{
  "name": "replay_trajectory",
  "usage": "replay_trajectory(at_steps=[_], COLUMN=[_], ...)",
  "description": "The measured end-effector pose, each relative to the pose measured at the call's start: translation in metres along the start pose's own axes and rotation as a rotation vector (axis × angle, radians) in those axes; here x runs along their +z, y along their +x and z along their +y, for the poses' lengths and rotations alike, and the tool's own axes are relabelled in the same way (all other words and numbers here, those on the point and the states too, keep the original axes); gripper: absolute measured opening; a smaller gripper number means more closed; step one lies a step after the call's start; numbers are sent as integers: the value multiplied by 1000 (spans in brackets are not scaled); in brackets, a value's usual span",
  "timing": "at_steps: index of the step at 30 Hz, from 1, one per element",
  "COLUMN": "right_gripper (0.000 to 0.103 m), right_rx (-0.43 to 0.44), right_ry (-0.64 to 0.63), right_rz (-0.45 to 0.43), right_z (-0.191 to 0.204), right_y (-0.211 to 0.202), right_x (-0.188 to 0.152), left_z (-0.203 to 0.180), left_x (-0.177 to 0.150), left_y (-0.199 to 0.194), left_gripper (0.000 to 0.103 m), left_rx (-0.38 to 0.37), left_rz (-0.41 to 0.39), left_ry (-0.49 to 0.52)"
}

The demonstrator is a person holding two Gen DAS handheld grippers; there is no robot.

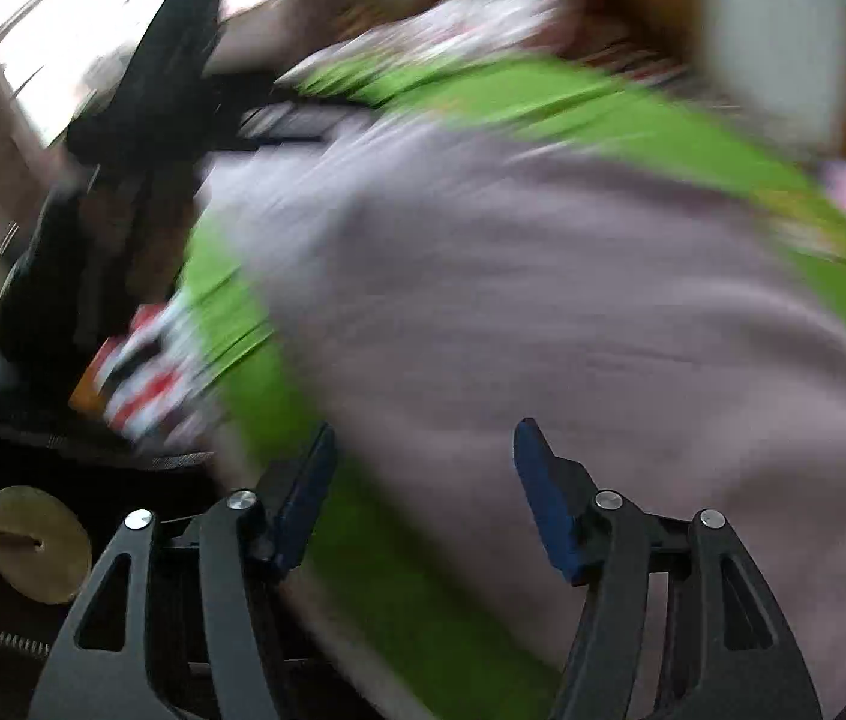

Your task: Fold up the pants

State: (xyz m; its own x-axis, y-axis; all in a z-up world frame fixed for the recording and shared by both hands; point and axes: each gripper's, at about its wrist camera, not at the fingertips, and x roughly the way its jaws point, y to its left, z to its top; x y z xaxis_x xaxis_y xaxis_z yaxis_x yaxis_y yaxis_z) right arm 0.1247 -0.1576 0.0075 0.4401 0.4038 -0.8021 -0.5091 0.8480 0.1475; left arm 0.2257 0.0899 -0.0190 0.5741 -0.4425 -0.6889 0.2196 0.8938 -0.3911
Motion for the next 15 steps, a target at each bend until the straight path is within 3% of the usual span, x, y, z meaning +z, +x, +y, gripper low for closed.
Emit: replay_trajectory(at_steps=[2,5,7,9,10,12,15], right_gripper=[73,73,74,76,77,75,71], right_rx=[-187,-403,-437,-529,-496,-338,-303], right_ry=[123,192,216,199,196,288,224], right_rz=[-69,-56,-32,84,76,42,71], right_z=[-45,-99,-130,-151,-160,-183,-177], right_y=[-22,-26,-18,-2,-4,-21,-29], right_x=[-3,-7,-12,-27,-35,-55,-66], left_z=[-33,-90,-119,-136,-137,-144,-143], left_x=[14,30,34,33,31,27,27], left_y=[28,84,127,163,177,186,184], left_gripper=[101,101,101,101,101,101,101], left_rx=[-34,-62,-82,-64,-37,10,9], left_rz=[55,130,185,209,223,177,170], left_ry=[105,262,328,360,362,402,392])
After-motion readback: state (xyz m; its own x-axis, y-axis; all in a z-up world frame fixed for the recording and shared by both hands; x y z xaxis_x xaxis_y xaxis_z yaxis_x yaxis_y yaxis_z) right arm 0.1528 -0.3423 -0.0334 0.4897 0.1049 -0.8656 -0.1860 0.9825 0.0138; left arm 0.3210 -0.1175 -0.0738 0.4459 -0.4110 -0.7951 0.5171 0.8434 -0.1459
